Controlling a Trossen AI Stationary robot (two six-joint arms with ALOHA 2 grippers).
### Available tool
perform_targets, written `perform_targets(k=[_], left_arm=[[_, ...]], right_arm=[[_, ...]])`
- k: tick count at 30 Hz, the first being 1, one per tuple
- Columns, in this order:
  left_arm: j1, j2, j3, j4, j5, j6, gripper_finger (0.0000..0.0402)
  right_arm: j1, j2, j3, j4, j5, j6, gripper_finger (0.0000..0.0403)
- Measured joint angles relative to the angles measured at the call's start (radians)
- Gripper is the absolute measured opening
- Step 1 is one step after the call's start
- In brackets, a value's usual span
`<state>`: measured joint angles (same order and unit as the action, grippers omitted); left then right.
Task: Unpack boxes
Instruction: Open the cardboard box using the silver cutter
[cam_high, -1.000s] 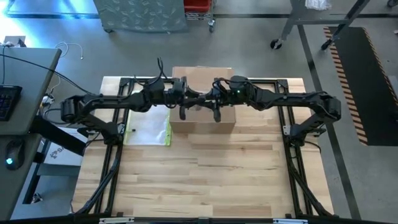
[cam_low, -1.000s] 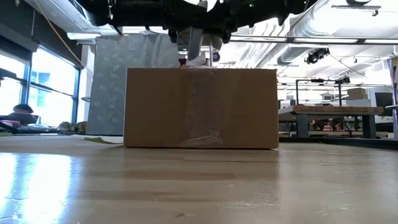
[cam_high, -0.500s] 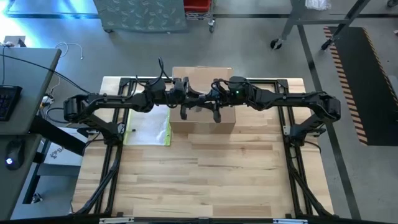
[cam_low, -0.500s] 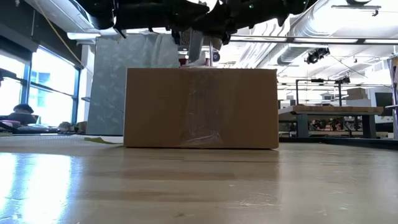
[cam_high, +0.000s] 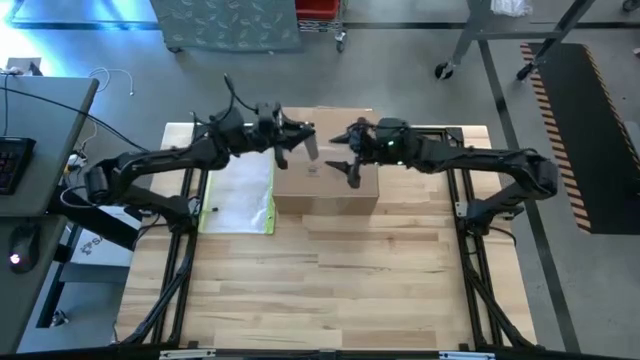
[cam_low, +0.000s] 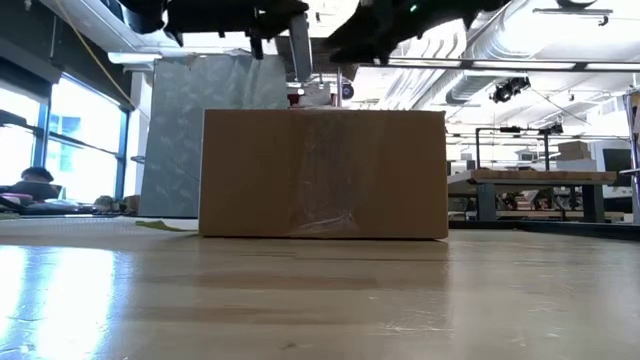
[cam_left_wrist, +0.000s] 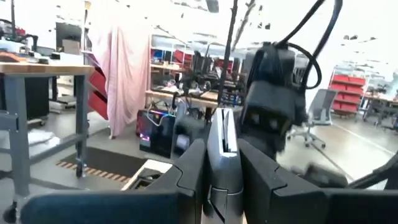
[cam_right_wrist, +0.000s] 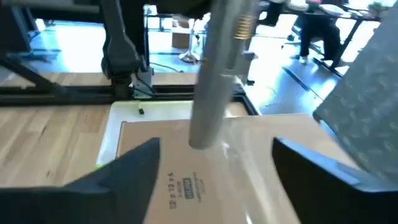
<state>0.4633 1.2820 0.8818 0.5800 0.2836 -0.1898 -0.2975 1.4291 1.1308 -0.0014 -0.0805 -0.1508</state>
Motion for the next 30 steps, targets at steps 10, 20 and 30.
perform_targets(k=[10, 20, 30], left_arm=[[0.003, -0.018, -0.002, 0.162, -0.002, -0.018, 0.0048], [-0.084, -0.013, -0.001, 0.38, -0.012, 0.027, 0.0048], [-0.124, -0.012, -0.001, 0.405, -0.02, 0.079, 0.0048]], right_arm=[[-0.006, 0.126, -0.438, 1.069, -0.084, 0.305, 0.0315], [0.003, 0.407, -0.202, 1.398, -0.188, 0.509, 0.0309], [0.011, 0.422, 0.004, 1.336, -0.298, 0.471, 0.0231]])
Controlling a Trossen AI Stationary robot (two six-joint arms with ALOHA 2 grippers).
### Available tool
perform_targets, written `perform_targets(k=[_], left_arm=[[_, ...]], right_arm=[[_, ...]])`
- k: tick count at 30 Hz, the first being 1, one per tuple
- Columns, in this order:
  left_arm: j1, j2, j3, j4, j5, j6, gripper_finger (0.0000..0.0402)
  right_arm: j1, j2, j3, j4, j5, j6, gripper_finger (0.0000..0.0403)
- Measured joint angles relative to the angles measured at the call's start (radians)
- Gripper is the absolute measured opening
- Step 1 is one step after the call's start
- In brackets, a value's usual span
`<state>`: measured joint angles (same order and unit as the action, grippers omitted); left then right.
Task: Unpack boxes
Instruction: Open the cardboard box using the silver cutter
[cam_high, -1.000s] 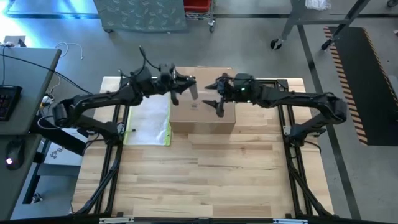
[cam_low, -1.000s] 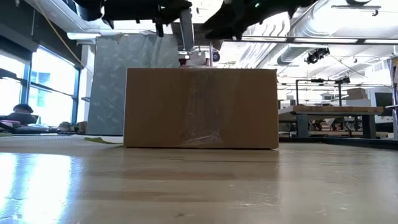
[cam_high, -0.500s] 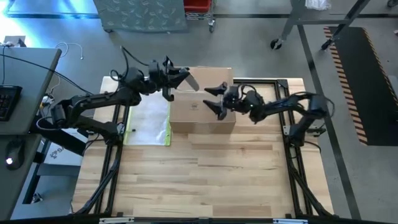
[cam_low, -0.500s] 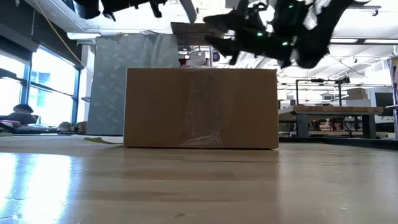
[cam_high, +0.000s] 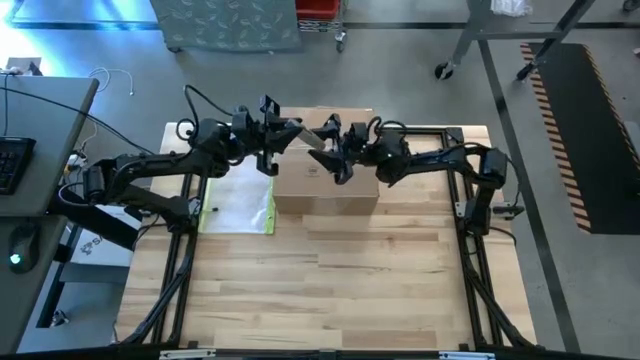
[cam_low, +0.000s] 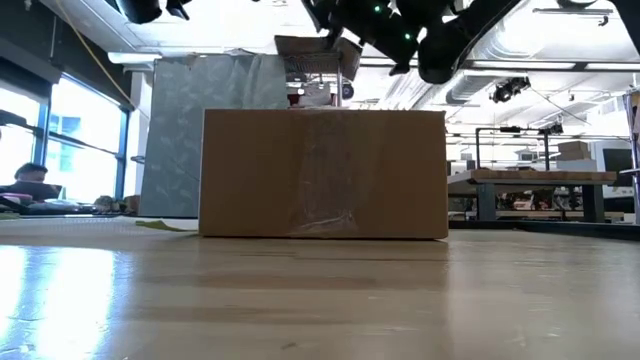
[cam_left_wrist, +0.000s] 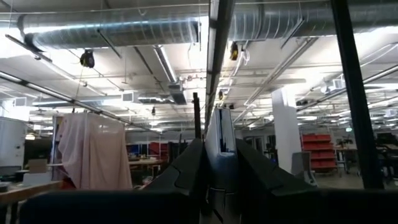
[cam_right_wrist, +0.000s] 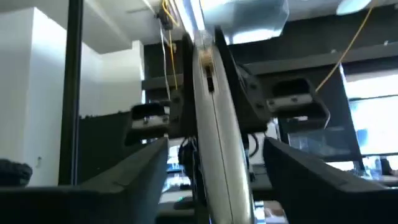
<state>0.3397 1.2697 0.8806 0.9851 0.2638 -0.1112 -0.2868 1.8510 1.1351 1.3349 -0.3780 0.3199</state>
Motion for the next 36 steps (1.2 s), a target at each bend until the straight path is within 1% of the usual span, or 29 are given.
perform_targets(k=[2, 6, 7, 9, 11, 14, 16, 19, 21, 24, 25, 27, 29, 34, 36], left_arm=[[0.0, 0.0, 0.0, -0.002, 0.0, 0.0, 0.0048], [0.0, 0.0, 0.0, -0.016, -0.001, -0.001, 0.0048], [-0.001, -0.001, 0.0, -0.022, -0.006, -0.003, 0.0048], [0.0, -0.003, 0.001, -0.037, -0.006, -0.003, 0.0048], [0.0, -0.011, 0.001, -0.067, -0.011, 0.0, 0.0048], [0.002, -0.032, 0.001, -0.132, -0.018, 0.014, 0.0053], [0.009, -0.054, 0.001, -0.207, -0.019, 0.043, 0.0083], [0.027, -0.103, 0.0, -0.377, -0.052, 0.08, 0.014], [0.039, -0.141, -0.001, -0.499, -0.101, 0.11, 0.0168], [0.055, -0.189, -0.001, -0.635, -0.17, 0.172, 0.0193], [0.059, -0.198, 0.0, -0.665, -0.186, 0.191, 0.0196], [0.066, -0.199, 0.002, -0.716, -0.187, 0.22, 0.02], [0.071, -0.182, 0.001, -0.751, -0.183, 0.24, 0.0201], [0.085, -0.114, 0.001, -0.79, -0.157, 0.304, 0.0201], [0.087, -0.076, 0.0, -0.791, -0.16, 0.294, 0.0202]], right_arm=[[0.0, 0.002, 0.005, -0.004, -0.022, -0.003, 0.0186], [-0.001, 0.001, 0.007, -0.005, -0.025, 0.009, 0.0081], [-0.001, 0.001, 0.007, -0.004, -0.03, -0.004, 0.0061], [-0.005, -0.002, 0.007, -0.009, -0.048, -0.015, 0.006], [-0.016, -0.02, 0.007, -0.066, -0.078, -0.013, 0.006], [-0.039, -0.076, 0.006, -0.231, -0.108, -0.022, 0.006], [-0.051, -0.126, 0.006, -0.396, -0.105, -0.062, 0.006], [-0.071, -0.216, 0.007, -0.68, -0.055, -0.15, 0.006], [-0.084, -0.28, 0.014, -0.89, 0.015, -0.216, 0.006], [-0.093, -0.346, 0.05, -1.19, 0.128, -0.319, 0.006], [-0.094, -0.356, 0.067, -1.272, 0.147, -0.35, 0.006], [-0.094, -0.359, 0.107, -1.414, 0.189, -0.398, 0.006], [-0.093, -0.35, 0.148, -1.525, 0.2, -0.443, 0.006], [-0.092, -0.277, 0.247, -1.702, 0.201, -0.537, 0.006], [-0.093, -0.247, 0.282, -1.724, 0.205, -0.553, 0.006]])
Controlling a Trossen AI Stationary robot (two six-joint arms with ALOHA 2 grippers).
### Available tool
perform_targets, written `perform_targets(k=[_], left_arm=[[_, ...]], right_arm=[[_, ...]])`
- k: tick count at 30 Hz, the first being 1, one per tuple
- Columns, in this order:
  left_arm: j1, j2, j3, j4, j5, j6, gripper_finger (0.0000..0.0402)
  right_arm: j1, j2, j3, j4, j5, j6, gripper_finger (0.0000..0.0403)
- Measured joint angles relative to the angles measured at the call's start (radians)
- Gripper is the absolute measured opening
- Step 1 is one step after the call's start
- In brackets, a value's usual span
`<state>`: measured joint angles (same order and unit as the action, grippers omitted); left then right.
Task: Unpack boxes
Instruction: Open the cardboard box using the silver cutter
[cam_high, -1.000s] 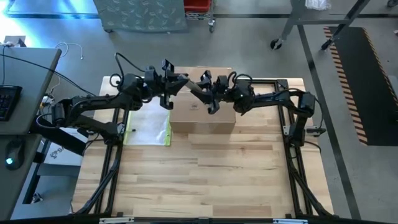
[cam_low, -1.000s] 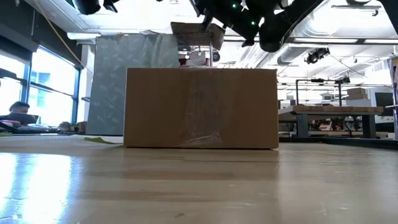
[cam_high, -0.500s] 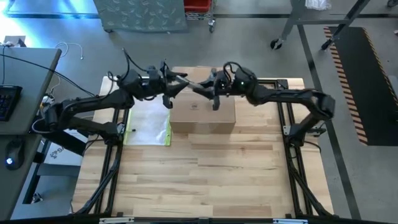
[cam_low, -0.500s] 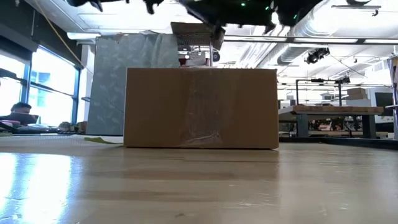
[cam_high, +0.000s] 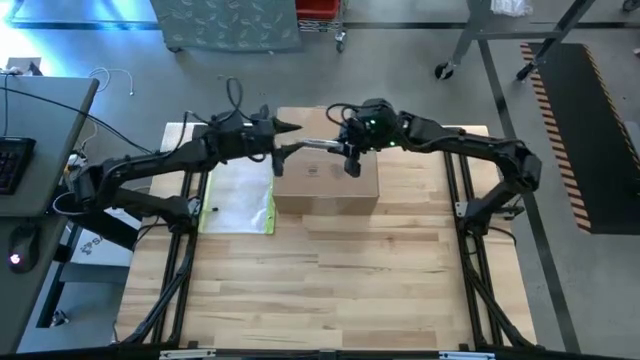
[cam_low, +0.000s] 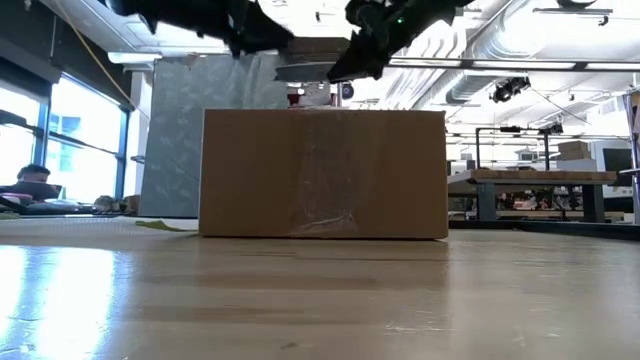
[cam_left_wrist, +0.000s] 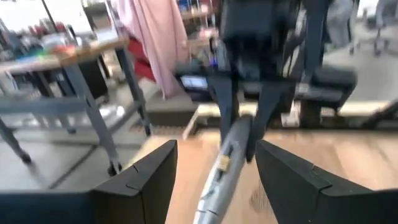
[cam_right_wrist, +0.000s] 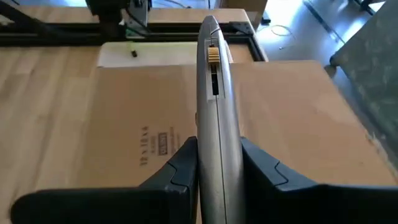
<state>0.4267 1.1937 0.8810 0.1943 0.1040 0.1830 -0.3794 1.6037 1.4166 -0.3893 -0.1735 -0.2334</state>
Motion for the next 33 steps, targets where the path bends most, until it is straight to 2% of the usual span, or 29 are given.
perform_targets(k=[4, 9, 17, 25, 33], left_arm=[[0.0, 0.051, 0.023, -0.023, 0.01, -0.02, 0.0202], [0.0, 0.106, 0.044, -0.09, -0.036, 0.044, 0.0202], [0.0, 0.182, 0.072, -0.128, -0.03, 0.133, 0.02], [-0.016, 0.162, 0.075, -0.136, -0.018, 0.114, 0.0142], [-0.013, 0.144, 0.075, -0.144, -0.009, 0.123, 0.0138]], right_arm=[[0.0, 0.041, 0.038, -0.003, 0.015, -0.014, 0.006], [0.0, 0.053, 0.042, -0.006, 0.005, -0.022, 0.006], [0.0, 0.052, 0.042, -0.017, -0.037, -0.037, 0.006], [0.0, 0.052, 0.042, -0.04, -0.039, -0.038, 0.006], [0.0, 0.052, 0.042, -0.048, -0.044, -0.038, 0.006]])
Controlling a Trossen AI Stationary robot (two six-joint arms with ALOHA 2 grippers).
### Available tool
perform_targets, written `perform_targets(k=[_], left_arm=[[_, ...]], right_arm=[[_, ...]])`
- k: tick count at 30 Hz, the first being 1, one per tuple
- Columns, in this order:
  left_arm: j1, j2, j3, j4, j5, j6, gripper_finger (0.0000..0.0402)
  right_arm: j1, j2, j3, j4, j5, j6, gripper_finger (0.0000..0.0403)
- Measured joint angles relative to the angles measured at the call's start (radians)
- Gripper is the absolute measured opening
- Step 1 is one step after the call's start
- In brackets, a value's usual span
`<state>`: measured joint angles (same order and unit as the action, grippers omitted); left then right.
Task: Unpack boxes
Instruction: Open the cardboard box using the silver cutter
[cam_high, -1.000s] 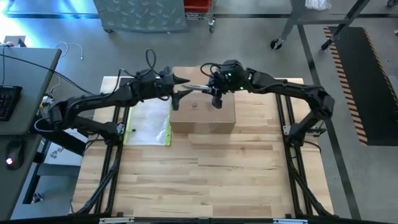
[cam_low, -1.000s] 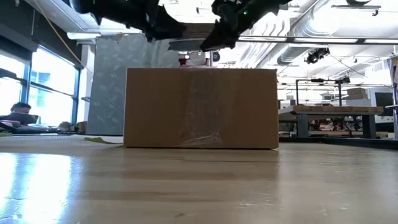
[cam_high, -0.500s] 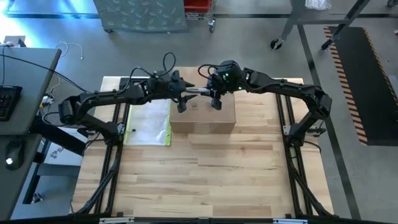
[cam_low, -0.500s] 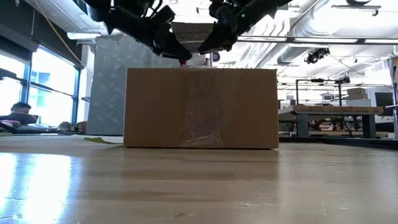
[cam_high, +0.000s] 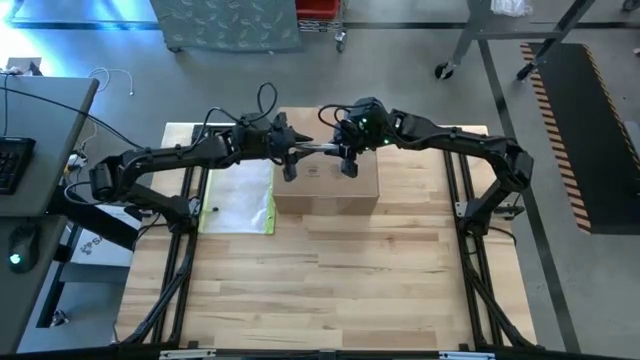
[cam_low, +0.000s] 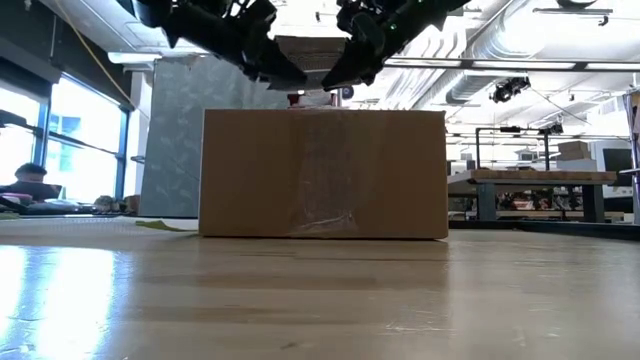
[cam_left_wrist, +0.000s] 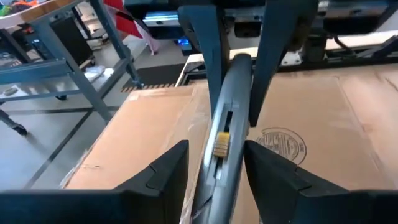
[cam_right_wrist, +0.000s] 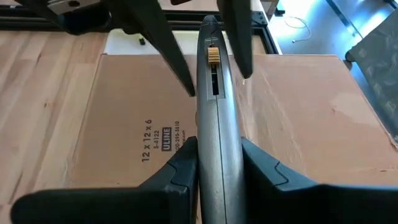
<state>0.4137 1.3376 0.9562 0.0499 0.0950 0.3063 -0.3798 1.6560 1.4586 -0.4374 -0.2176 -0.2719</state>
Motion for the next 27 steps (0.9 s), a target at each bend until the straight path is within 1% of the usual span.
perform_targets(k=[3, 8, 13, 14, 16, 18, 21, 22, 24, 27], left_arm=[[0.0, 0.0, 0.0, -0.003, 0.001, -0.005, 0.0121], [-0.002, 0.0, -0.001, -0.008, 0.026, 0.001, 0.0061], [-0.003, -0.001, -0.002, -0.021, 0.037, -0.005, 0.0061], [-0.003, -0.001, -0.002, -0.022, 0.035, -0.009, 0.0061], [-0.003, -0.001, -0.002, -0.025, 0.026, -0.029, 0.0061], [-0.001, -0.002, -0.016, -0.017, 0.011, -0.054, 0.006], [0.008, -0.003, -0.054, 0.029, -0.007, -0.107, 0.006], [0.012, -0.003, -0.069, 0.058, -0.014, -0.127, 0.006], [0.013, -0.004, -0.104, 0.143, -0.011, -0.166, 0.006], [0.014, -0.004, -0.151, 0.266, 0.03, -0.197, 0.0059]], right_arm=[[0.0, 0.0, 0.0, 0.0, -0.001, 0.001, 0.006], [0.0, -0.001, 0.0, -0.006, -0.014, -0.022, 0.006], [0.001, -0.001, -0.002, -0.008, -0.01, -0.019, 0.006], [0.001, -0.001, -0.002, -0.008, -0.008, -0.026, 0.0066], [0.001, -0.001, -0.002, -0.007, 0.006, -0.044, 0.0092], [0.0, -0.006, -0.002, -0.017, 0.035, -0.05, 0.013], [-0.014, -0.031, -0.001, -0.098, 0.105, -0.043, 0.0184], [-0.023, -0.038, -0.001, -0.14, 0.113, -0.041, 0.0199], [-0.051, -0.041, -0.011, -0.189, 0.106, -0.031, 0.0222], [-0.087, -0.05, -0.116, -0.111, 0.043, -0.013, 0.0237]])
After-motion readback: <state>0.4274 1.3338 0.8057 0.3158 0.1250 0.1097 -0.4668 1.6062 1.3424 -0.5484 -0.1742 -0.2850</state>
